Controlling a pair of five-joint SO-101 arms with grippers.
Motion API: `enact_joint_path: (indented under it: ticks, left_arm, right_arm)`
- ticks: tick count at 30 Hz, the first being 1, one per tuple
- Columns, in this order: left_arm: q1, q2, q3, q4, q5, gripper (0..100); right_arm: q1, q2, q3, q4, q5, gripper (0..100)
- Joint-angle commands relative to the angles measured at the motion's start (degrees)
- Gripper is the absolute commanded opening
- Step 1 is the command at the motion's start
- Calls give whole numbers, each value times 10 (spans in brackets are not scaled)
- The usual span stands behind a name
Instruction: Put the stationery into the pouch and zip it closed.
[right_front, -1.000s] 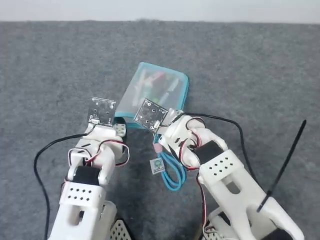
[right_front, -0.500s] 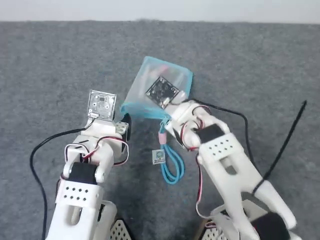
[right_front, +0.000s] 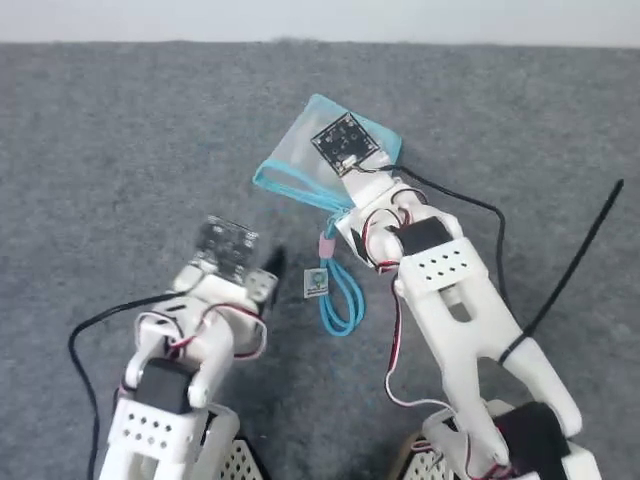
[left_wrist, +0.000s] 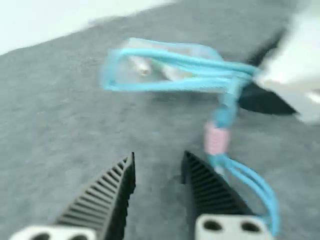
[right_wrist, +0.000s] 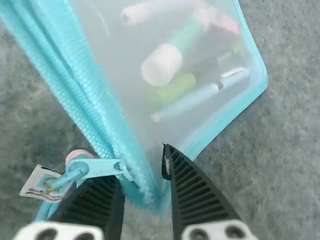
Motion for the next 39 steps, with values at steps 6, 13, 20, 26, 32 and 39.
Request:
enact_joint_path:
  ticks: [6, 13, 20, 26, 32, 39]
  left_arm:
    - [93, 65, 6, -31, -6, 269]
    - [85, 121, 21, -108, 17, 267]
    - [39, 148, 22, -157, 16, 156]
    - [37, 145, 21, -159, 13, 9]
    - [21, 145, 20, -159, -11, 9]
    - [-68, 145, 7, -160, -9, 9]
  right_arm:
    - [-54, -111, -26, 91, -24, 6]
    - [-92, -142, 26, 92, -17, 6]
    - [-91, -160, 58, 89, -2, 6]
    - [-81, -145, 63, 87, 2, 6]
    - [-22, -134, 105, 36, 20, 6]
    - [25, -134, 135, 27, 51, 6]
